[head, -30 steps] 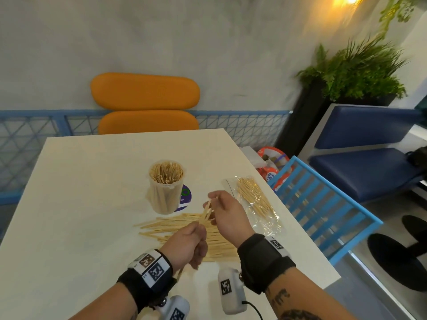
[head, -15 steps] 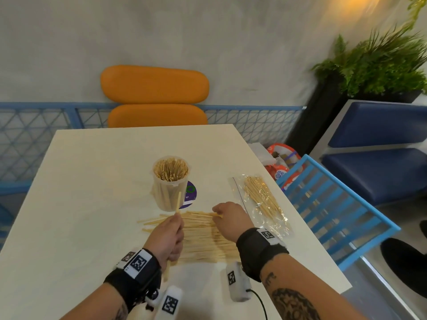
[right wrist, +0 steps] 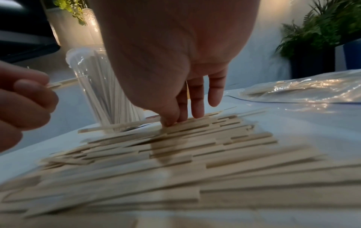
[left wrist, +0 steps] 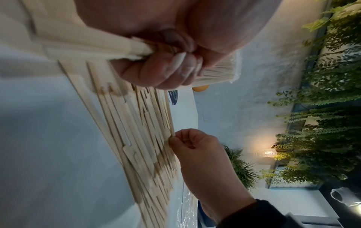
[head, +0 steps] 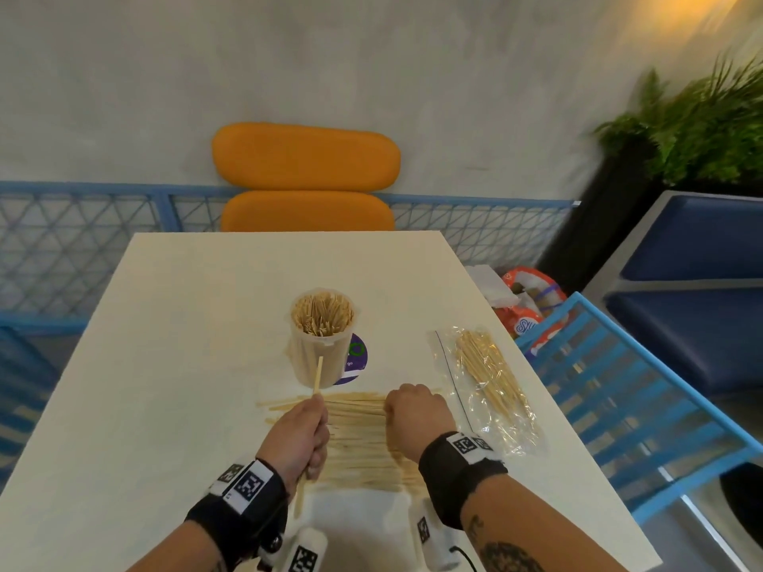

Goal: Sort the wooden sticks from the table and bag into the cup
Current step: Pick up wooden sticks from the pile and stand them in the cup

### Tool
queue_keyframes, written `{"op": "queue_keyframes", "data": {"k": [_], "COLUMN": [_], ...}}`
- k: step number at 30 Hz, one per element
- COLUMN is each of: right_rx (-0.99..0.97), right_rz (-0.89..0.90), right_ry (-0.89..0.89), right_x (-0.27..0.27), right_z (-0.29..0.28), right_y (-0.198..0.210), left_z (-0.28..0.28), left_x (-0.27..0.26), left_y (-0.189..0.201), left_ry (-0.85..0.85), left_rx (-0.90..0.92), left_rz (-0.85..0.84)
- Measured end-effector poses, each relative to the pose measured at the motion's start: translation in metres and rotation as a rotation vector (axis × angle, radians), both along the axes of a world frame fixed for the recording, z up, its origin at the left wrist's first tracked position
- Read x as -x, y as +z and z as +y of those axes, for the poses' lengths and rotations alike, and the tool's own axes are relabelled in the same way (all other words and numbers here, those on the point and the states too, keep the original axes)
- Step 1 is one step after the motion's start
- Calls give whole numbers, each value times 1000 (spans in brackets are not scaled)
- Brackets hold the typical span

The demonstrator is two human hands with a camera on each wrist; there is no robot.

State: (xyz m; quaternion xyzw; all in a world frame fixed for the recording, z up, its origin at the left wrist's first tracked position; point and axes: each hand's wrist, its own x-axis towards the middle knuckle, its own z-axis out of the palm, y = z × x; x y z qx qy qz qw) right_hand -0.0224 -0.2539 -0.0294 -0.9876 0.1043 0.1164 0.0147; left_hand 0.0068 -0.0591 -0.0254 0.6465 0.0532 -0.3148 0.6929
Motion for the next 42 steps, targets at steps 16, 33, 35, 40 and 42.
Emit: {"op": "queue_keyframes", "data": {"k": [16,33,35,40,42], "right_rx": [19,-653,-978,-1177,-1148], "right_rz": [-18,-181,-237,-185,-214], "right_ry": [5,-534,-615,-620,-612], "right_x": [17,51,59,70,71], "right_z": [13,-6,6,38,43], "right_y": [17,76,87,94,90], "left_z": [7,-10,-24,-48,-52], "left_x": [8,20,25,31,30], "left_y": [5,26,34,45,45], "left_ry": [-16,19,16,-2,-29], "left_rx": [-10,57,126,188,174], "left_rz": [-19,-65,-56,-104,-119]}}
